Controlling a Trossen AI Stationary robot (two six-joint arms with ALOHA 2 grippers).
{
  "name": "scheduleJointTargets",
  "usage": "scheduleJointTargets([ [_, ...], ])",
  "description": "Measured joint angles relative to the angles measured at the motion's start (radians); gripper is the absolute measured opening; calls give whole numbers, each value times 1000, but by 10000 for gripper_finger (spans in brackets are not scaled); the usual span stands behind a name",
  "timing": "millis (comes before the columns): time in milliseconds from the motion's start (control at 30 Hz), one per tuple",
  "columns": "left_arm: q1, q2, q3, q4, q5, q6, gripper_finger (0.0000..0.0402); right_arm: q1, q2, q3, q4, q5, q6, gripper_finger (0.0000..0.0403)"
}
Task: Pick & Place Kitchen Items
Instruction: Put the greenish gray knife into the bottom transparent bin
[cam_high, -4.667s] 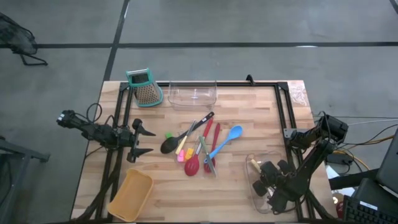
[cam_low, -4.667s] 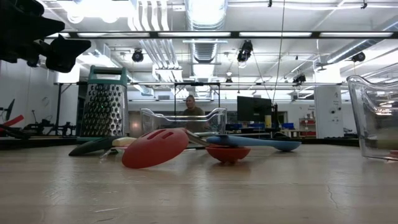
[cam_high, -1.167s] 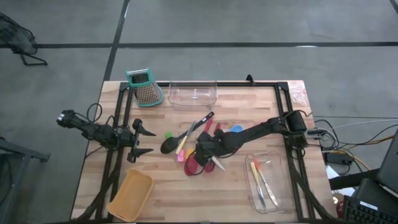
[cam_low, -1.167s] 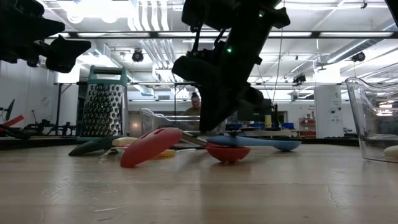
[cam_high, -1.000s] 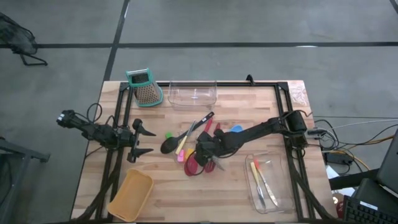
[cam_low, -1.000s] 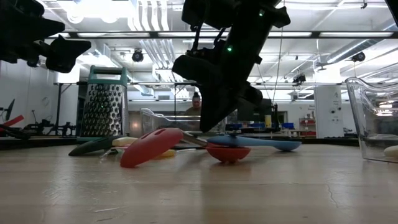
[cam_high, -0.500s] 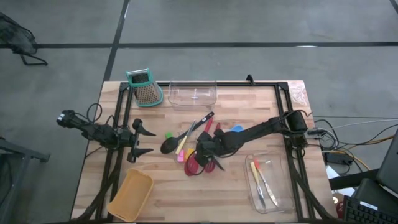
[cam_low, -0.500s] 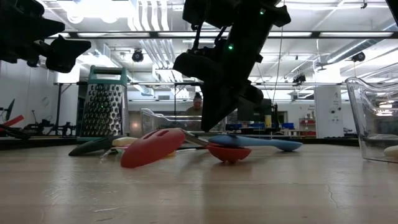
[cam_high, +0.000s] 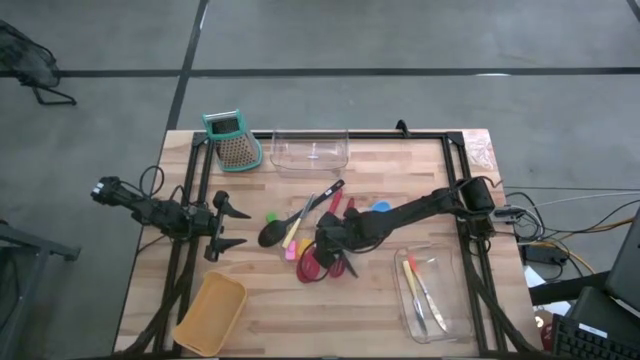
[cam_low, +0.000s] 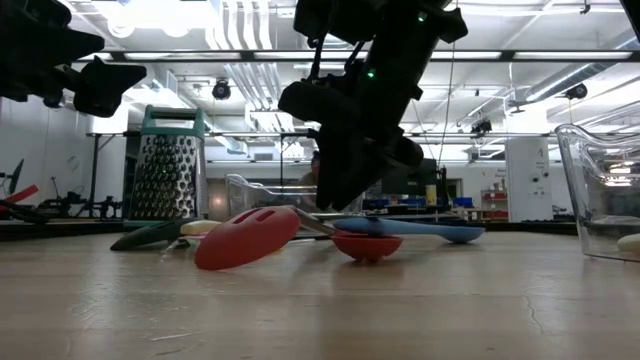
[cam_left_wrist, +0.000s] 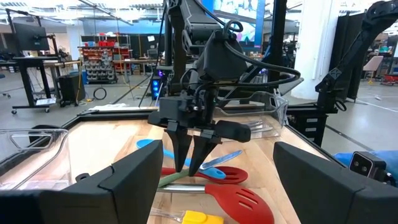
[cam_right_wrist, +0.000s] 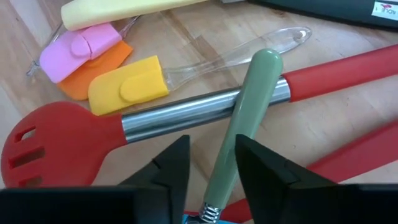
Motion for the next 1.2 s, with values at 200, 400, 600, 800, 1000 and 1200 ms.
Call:
scheduleJointTargets([
  [200, 0, 0, 0, 0, 0, 0, 312, -1, 0, 0, -2, 1, 3, 166],
  [400, 0, 0, 0, 0, 0, 0, 312, -3, 0, 0, -58, 8, 7, 171],
  [600, 0, 0, 0, 0, 0, 0, 312, -7, 0, 0, -71, 23, 30, 150],
  [800, 0, 0, 0, 0, 0, 0, 312, -7, 2, 0, -69, 23, 37, 127],
  [1000, 0, 0, 0, 0, 0, 0, 312, -7, 4, -9, -78, 24, 72, 111],
  [1200, 0, 0, 0, 0, 0, 0, 312, -7, 4, -10, -77, 27, 72, 97],
])
